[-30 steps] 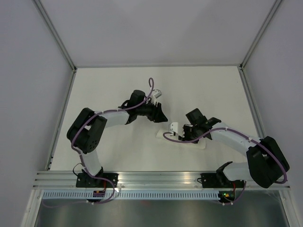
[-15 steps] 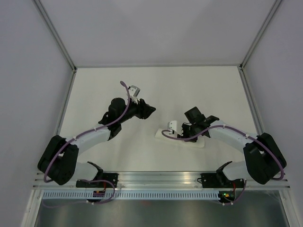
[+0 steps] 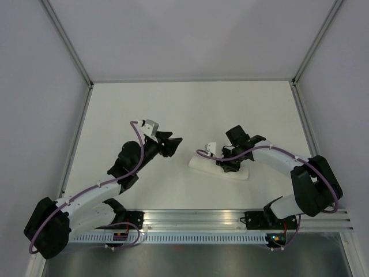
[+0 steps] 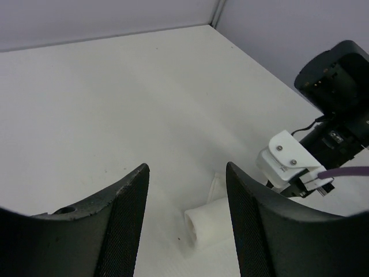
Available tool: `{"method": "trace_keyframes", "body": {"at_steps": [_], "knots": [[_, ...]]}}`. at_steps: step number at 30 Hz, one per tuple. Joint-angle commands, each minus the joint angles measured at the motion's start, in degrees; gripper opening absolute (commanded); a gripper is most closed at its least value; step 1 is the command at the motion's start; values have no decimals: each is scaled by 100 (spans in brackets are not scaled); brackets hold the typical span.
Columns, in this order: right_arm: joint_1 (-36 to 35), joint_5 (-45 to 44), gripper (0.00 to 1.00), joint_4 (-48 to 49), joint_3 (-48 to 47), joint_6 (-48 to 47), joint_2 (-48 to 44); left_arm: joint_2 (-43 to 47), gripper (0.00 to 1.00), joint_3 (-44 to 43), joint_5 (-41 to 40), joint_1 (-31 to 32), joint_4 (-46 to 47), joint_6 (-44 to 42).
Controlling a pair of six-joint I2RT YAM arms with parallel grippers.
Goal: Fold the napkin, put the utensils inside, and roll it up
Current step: Roll the napkin at the center of the board.
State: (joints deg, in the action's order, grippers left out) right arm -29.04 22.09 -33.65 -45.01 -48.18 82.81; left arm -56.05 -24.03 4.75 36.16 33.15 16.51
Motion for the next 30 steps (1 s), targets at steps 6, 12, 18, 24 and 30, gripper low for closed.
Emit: {"method": "trace_keyframes", "body": {"at_steps": [6, 12, 18, 24, 30], "knots": [[284, 366, 26, -484, -306, -86, 605, -520, 62, -549, -1510, 1902, -53, -2274], [486, 621, 28, -801, -622, -86, 807, -1398, 63, -822, -2013, 2694, -1, -3118], [732, 981, 28, -1301, -948, -244, 1062, -2583, 67, -1261, -2312, 3318, -150, -3971], [900, 1166, 29, -1609, -1307, -200, 1246, -3542, 71, -1754, -2103, 3477, -229, -4393], [952, 1263, 29, -1689, -1361, -200, 1300, -4106, 74, -2308, -1785, 3494, -652, -4552]]}}
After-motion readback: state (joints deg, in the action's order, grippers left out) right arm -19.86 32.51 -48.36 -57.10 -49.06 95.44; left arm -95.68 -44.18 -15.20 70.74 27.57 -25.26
